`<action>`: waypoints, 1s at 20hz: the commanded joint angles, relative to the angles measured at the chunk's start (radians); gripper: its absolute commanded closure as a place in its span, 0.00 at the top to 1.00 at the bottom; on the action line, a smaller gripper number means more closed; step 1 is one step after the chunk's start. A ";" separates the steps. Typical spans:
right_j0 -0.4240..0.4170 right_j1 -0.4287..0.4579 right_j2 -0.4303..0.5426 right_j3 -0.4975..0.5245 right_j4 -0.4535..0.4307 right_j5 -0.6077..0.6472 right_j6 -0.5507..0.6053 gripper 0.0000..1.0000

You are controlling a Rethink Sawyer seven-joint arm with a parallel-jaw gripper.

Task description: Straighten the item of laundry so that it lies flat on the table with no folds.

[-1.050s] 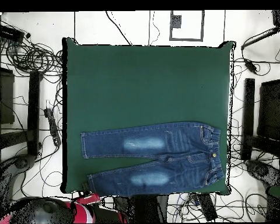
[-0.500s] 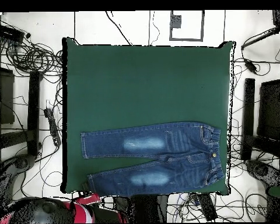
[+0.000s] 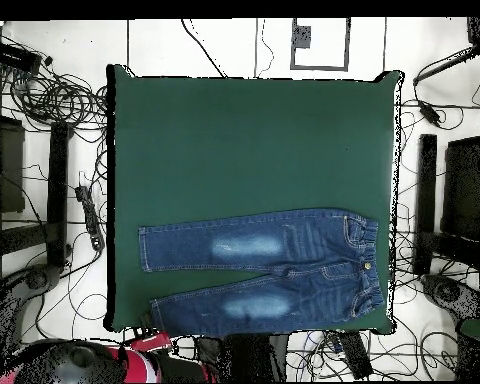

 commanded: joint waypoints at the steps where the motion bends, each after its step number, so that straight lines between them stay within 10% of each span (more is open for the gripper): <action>1: 0.030 0.223 0.045 0.382 -0.080 0.333 0.182 0.00; 20: 0.039 0.225 0.026 0.393 -0.115 0.320 0.190 0.00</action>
